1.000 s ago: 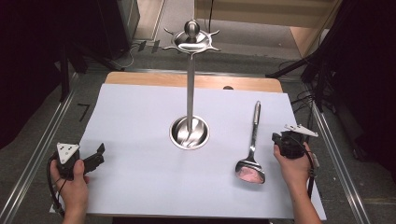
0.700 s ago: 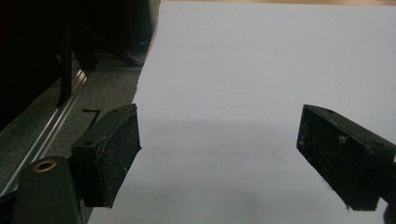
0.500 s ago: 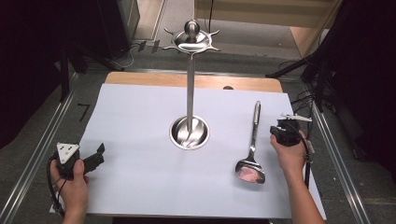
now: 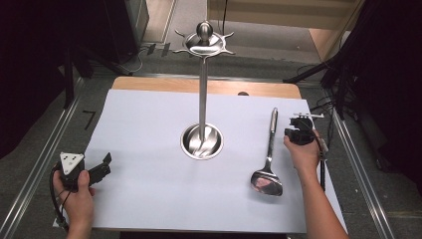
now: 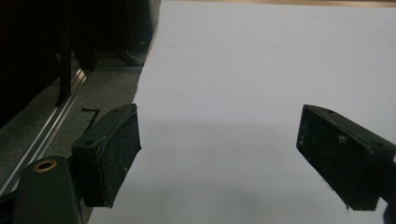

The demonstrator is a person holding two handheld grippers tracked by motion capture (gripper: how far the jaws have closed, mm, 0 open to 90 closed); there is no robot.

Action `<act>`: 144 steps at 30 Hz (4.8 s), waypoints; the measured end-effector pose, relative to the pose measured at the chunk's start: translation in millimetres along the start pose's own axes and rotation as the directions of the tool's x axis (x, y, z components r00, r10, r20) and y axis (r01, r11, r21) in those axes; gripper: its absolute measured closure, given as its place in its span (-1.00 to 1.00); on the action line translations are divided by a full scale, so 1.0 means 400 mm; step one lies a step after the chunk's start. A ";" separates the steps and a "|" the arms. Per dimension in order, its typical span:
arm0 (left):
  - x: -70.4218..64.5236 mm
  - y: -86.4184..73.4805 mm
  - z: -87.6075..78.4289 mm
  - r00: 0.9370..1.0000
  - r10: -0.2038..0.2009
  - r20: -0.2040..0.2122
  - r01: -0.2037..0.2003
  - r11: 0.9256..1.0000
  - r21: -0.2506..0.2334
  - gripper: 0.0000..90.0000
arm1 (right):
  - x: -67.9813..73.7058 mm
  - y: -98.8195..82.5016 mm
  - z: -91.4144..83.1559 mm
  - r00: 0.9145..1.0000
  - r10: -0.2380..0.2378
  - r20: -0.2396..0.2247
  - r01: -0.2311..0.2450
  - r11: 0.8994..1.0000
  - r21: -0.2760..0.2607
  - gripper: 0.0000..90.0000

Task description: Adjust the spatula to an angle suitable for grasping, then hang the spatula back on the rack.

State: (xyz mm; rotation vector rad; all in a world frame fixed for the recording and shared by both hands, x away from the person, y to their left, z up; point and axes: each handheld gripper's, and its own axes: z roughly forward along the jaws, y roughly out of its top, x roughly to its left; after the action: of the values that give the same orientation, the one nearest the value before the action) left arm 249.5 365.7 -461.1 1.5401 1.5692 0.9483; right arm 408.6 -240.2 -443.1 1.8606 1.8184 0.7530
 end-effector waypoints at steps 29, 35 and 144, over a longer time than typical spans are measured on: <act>-0.001 0.000 0.000 1.000 0.001 -0.001 -0.001 1.000 0.000 -0.68 | 0.045 0.046 0.114 0.996 0.063 -0.061 -0.056 0.992 0.111 1.00; -0.002 0.000 0.000 1.000 0.001 -0.002 -0.001 1.000 0.000 -0.68 | 0.069 0.042 0.117 0.994 0.047 -0.098 -0.037 0.994 0.102 1.00; 0.000 0.000 0.001 1.000 -0.001 0.003 0.001 1.000 0.003 -0.67 | 0.155 -0.101 -0.079 0.978 -0.037 -0.204 0.073 0.982 0.172 0.71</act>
State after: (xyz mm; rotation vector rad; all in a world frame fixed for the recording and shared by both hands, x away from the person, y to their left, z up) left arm 249.9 365.6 -461.1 1.5423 1.5697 0.9433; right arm 356.8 -178.8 -439.9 1.8928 2.1176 0.8050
